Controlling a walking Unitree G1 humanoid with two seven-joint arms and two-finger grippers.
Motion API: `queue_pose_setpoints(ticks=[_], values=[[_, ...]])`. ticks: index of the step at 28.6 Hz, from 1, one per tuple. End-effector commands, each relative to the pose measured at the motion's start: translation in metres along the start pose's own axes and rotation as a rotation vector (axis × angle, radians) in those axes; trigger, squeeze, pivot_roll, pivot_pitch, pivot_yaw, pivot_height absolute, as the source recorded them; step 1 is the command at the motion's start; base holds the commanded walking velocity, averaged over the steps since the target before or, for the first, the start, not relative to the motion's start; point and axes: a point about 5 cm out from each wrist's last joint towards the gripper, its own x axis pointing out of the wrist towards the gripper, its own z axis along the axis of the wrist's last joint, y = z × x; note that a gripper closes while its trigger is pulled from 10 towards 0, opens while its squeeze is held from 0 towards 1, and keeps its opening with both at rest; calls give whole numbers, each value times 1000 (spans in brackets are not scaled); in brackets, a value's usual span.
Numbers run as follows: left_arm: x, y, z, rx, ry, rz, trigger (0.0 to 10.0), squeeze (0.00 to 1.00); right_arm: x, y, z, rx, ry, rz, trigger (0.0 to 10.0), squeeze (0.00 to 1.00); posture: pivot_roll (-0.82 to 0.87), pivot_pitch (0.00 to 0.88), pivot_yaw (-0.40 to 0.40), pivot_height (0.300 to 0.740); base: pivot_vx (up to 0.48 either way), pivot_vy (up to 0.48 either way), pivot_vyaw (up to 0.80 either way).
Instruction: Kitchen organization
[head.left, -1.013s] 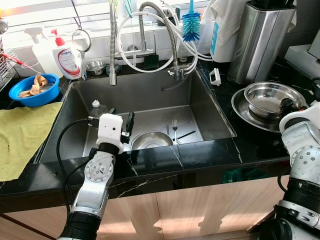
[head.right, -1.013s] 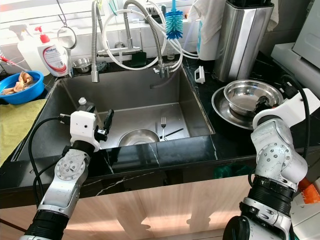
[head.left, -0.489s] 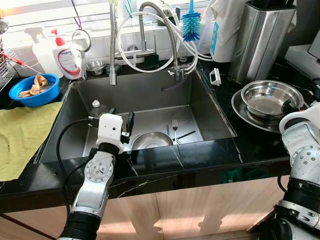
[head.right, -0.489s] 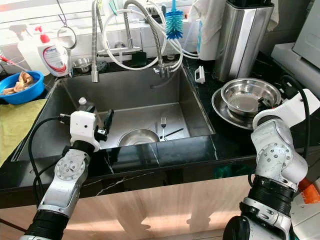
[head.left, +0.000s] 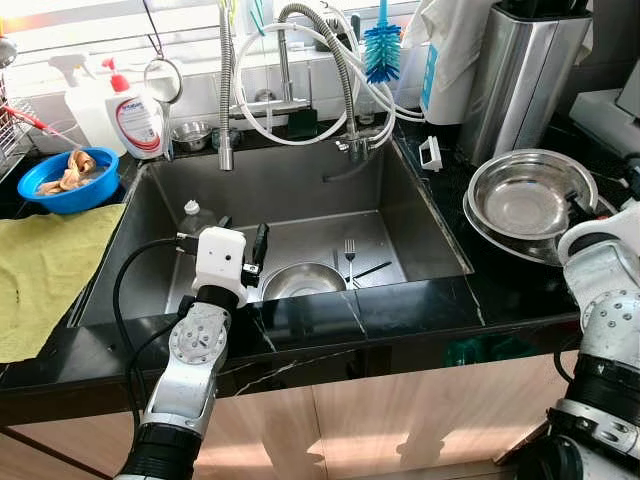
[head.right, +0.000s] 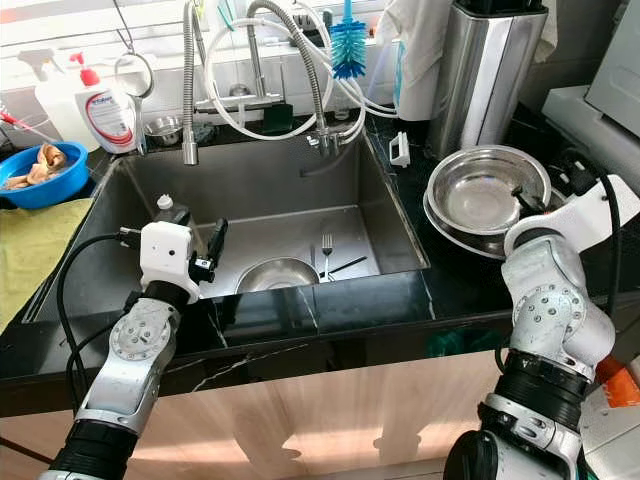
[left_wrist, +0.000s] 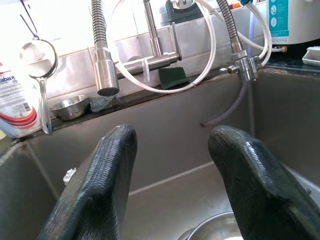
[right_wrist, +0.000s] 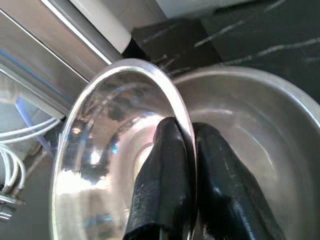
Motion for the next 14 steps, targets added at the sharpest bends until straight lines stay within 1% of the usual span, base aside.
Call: queue_pose_setpoints(ticks=[1, 2, 3, 5, 7, 13, 14], values=[[4, 3, 2, 11, 1, 8, 10000, 0, -7, 14, 17, -41, -83, 21, 0, 0, -130, 0, 78, 740, 0, 0, 0], [3, 3, 2, 9, -1, 8, 10000, 0, -11, 20, 26, -62, -129, 37, 0, 0, -129, 0, 78, 740, 0, 0, 0], [3, 3, 2, 9, -1, 8, 10000, 0, -11, 20, 26, -62, -129, 37, 0, 0, -129, 0, 78, 740, 0, 0, 0], [3, 2, 2, 6, -4, 7, 10000, 0, -16, 33, 34, -64, -170, 92, 0, 0, -133, 0, 77, 740, 0, 0, 0], [3, 2, 2, 4, -5, 6, 10000, 0, -16, 39, 37, -68, -186, 125, 0, 0, -133, 0, 77, 740, 0, 0, 0], [1, 0, 1, -1, -8, 7, 10000, 0, -17, 47, 33, -73, -191, 182, 0, 0, -122, 0, 72, 740, 0, 0, 0], [0, 0, 1, -1, -9, 8, 10000, 0, -16, 51, 28, -91, -173, 223, 0, 0, -117, 0, 70, 740, 0, 0, 0]])
